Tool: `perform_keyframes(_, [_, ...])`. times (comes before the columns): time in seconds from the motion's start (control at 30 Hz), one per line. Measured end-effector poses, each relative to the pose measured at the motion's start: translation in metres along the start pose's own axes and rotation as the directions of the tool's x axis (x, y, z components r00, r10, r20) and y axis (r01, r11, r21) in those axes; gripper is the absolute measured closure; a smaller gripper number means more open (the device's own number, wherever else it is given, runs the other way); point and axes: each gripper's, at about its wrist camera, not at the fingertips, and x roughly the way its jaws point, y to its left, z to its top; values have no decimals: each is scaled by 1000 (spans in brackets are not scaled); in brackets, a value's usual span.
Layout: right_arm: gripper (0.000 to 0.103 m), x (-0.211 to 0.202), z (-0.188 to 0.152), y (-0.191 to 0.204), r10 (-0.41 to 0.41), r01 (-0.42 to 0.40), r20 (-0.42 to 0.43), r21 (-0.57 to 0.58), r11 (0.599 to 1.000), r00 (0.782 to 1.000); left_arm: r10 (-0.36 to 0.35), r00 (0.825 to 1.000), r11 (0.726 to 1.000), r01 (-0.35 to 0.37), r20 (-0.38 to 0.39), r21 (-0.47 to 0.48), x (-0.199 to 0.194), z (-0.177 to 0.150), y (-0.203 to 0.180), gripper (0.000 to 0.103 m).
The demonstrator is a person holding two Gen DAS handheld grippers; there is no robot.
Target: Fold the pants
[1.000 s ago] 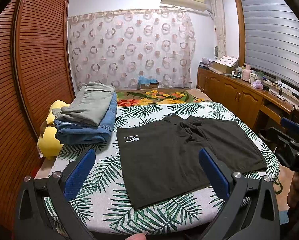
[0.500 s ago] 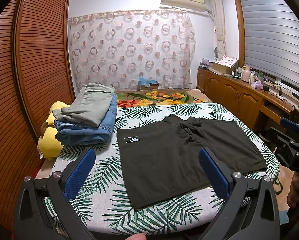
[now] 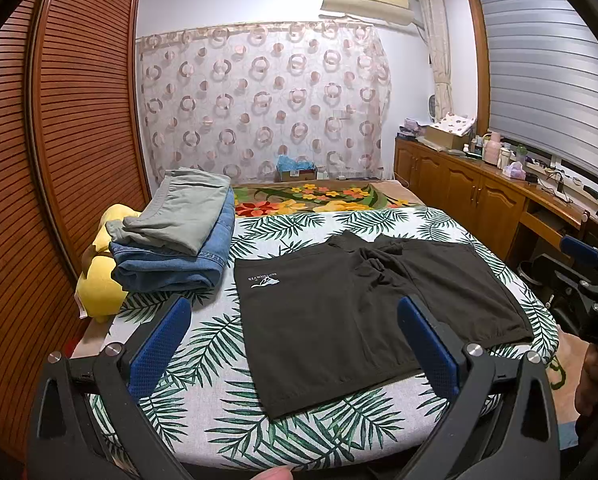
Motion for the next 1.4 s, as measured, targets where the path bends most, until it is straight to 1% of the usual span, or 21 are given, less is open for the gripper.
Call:
perform_keyframes(0.87, [0, 0, 0, 0, 0, 0, 2, 0, 1000, 1000, 0, 1000, 1000, 0, 0, -1, 0, 0, 0, 0])
perform_keyframes(1.1, [0, 3, -2, -1, -3, 3, -10, 4, 1000, 1000, -2, 1000, 1000, 2, -19, -6, 1, 1, 5, 0])
perform_keyframes(1.13, [0, 4, -3, -2, -4, 4, -12, 5, 1000, 1000, -2, 1000, 1000, 2, -23, -8, 9, -4, 5, 0])
perform_keyframes(1.2, [0, 4, -4, -3, -6, 6, -18, 7, 1000, 1000, -3, 999, 1000, 3, -34, -9, 9, -6, 5, 0])
perform_keyframes(1.4, [0, 11, -8, -5, -14, 15, -42, 11, 1000, 999, -4, 996, 1000, 3, -88, -13, 22, -15, 9, 0])
